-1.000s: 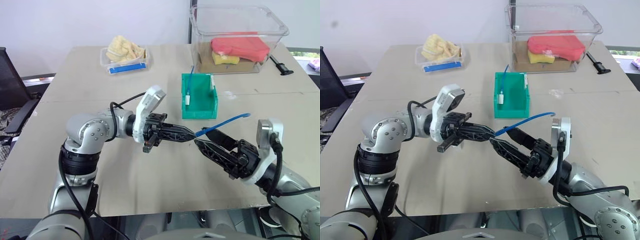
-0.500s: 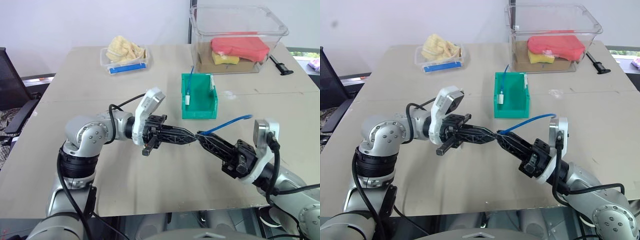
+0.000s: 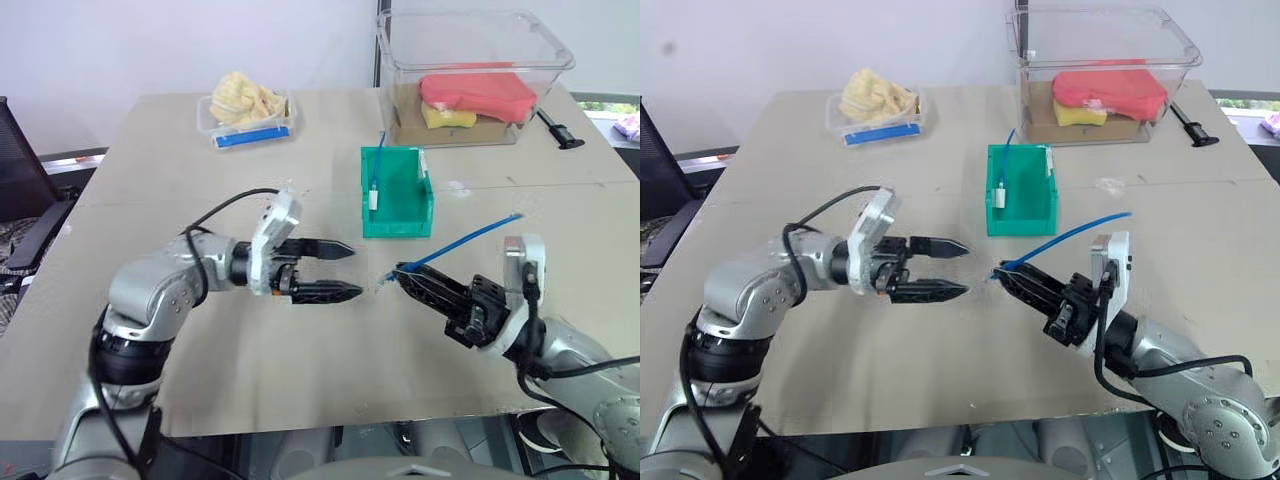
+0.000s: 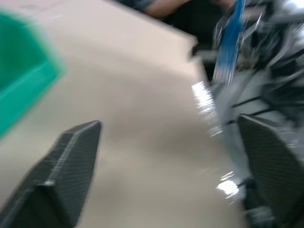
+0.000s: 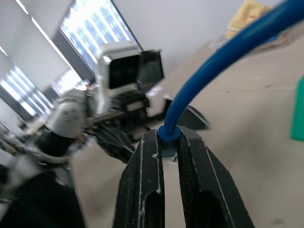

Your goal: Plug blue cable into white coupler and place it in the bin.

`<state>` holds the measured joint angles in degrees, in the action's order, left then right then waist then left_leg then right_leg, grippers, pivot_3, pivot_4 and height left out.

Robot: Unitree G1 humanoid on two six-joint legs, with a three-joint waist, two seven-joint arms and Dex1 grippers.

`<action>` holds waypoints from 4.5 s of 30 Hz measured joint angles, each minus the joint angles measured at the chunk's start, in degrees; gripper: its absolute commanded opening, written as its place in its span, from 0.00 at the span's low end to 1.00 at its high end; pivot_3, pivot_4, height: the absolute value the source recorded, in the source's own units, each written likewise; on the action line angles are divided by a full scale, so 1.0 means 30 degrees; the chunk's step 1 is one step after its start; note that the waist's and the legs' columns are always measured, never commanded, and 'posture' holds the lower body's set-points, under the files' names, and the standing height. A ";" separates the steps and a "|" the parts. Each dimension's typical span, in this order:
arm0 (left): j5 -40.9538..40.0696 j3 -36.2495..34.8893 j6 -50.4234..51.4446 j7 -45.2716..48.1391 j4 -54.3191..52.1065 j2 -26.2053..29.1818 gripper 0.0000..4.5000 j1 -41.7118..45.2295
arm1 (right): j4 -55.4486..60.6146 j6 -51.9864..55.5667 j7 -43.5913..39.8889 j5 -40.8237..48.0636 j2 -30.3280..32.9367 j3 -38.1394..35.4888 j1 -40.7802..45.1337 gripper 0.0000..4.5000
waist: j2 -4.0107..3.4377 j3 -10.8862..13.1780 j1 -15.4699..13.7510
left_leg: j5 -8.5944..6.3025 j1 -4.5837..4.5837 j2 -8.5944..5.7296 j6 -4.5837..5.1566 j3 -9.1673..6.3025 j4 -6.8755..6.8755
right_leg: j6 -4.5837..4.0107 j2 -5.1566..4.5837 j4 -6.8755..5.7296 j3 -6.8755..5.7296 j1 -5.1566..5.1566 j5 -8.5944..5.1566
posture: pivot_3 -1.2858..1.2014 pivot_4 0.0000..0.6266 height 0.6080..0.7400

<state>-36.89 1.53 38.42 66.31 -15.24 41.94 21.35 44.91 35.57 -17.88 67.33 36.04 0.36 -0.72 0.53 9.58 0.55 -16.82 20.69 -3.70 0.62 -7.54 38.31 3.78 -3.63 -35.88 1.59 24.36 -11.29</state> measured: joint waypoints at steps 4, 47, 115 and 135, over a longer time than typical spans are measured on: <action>0.2668 -0.1156 -0.4331 -0.0331 0.1319 0.0552 0.99 -0.2468 | -0.0928 0.0024 -0.1587 -0.1964 0.0730 0.0147 0.0813 0.00 | 0.0000 0.0001 -0.0014 | -0.0008 0.0008 0.0007 0.0012 0.0001 -0.0010 | -0.0002 -0.0010 0.0006 0.0000 0.0009 0.0000 | 0.52 0.24 1.00; 0.9843 0.5692 -1.6559 0.3304 1.4140 -0.6573 0.10 0.3749 | -0.9328 -0.3469 -1.2098 -1.2637 0.1988 0.4442 0.7852 0.00 | 0.0022 -0.0010 -0.0035 | -0.0004 0.0019 -0.0025 0.0008 0.0047 0.0033 | 0.0000 -0.0002 0.0001 -0.0074 -0.0019 0.0013 | 0.52 0.24 1.00; 0.6114 0.3153 -0.5282 -0.1006 0.7089 -0.7027 0.10 0.1550 | -0.2842 -0.2347 -1.0025 -1.3237 -0.0790 -0.3070 0.0143 0.80 | -0.0020 -0.0323 -0.0105 | -0.0053 0.0083 -0.0035 0.0082 -0.0119 0.0023 | 0.0013 -0.0039 -0.0054 -0.0083 0.0040 0.0012 | 0.52 0.24 1.00; 0.5848 0.0411 0.5219 -1.2223 1.5413 -1.1959 0.88 1.4705 | 0.0572 -0.4576 -0.3421 -1.7041 -0.3457 -0.5104 -0.6475 0.82 | 0.0038 -0.0273 0.0088 | 0.0003 0.0007 -0.0035 -0.0015 -0.0043 -0.0004 | 0.0040 0.0000 -0.0008 -0.0028 0.0005 0.0010 | 0.52 0.24 1.00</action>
<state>-19.35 2.76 54.08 29.64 31.00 6.07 65.47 46.63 21.84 -28.15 16.21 25.67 -14.95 -20.15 0.64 8.76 0.81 -16.81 20.71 -3.80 0.57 -7.67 38.30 3.90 -3.63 -35.90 1.51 24.38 -11.26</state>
